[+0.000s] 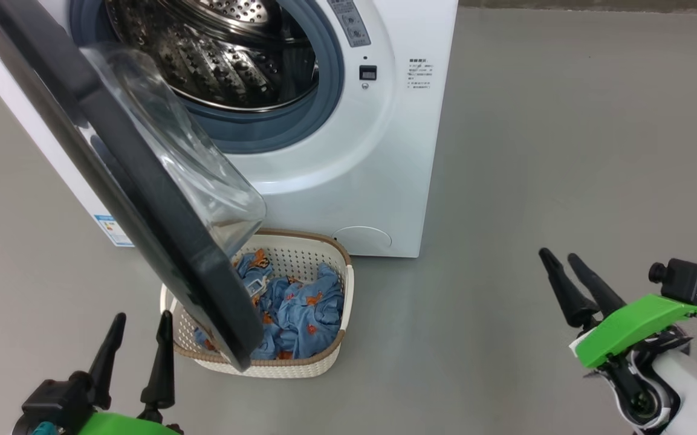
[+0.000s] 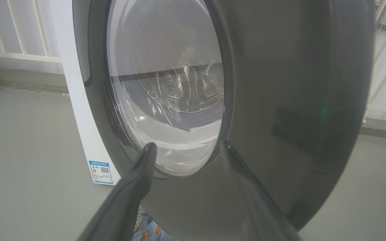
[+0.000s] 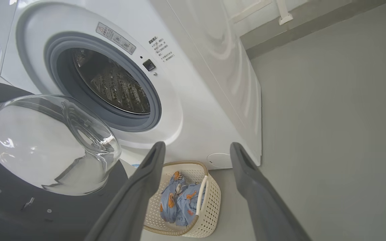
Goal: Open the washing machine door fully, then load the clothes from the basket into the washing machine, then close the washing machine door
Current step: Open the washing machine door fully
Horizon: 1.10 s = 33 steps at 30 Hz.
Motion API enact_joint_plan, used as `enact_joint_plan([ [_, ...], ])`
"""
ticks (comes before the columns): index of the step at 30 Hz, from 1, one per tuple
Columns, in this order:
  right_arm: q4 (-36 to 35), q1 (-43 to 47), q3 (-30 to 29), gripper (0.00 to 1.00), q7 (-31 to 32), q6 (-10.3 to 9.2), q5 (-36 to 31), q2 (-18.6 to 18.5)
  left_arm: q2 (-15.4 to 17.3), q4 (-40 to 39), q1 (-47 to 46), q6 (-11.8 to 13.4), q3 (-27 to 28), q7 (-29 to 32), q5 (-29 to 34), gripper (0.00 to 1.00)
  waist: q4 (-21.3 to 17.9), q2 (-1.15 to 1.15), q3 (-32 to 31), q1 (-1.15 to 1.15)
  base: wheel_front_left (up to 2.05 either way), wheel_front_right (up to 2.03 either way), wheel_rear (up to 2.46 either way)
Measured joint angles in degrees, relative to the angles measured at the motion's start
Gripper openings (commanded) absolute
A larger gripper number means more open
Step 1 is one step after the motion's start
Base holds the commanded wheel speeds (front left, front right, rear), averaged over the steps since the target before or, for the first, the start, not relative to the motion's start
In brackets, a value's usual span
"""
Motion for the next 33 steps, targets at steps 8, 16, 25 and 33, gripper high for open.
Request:
enact_joint_plan([
  [8, -0.4, 3.9, -12.1, 1.0, -0.2, 0.0, -14.9, 2.4, -0.2, 0.0, 0.1, 0.0, 0.5, 0.0, 0.5, 1.0, 0.1, 0.0, -0.3, 0.0, 0.0, 0.0, 0.0],
  [16, -3.9, 8.5, -21.1, 1.0, -0.2, 0.0, -27.5, 6.4, -0.2, 0.0, 0.1, 0.0, 0.7, 0.0, 0.5, 1.0, 0.3, 0.0, -0.3, 0.0, 0.0, 0.0, 0.0],
  [25, -6.5, 13.5, -25.7, 1.0, -0.2, 0.01, -39.0, 8.7, -0.4, 0.0, 0.3, 0.0, 1.1, 0.0, 1.0, 1.0, 0.6, 0.0, -0.5, 0.0, 0.0, 0.0, 0.0],
  [33, -6.7, 16.6, -27.5, 1.0, -0.2, 0.01, -42.0, 11.0, -0.7, 0.0, 0.3, 0.0, 1.4, 0.0, 1.0, 1.0, 0.7, 0.0, -0.4, 0.0, 0.0, 0.0, 0.0],
])
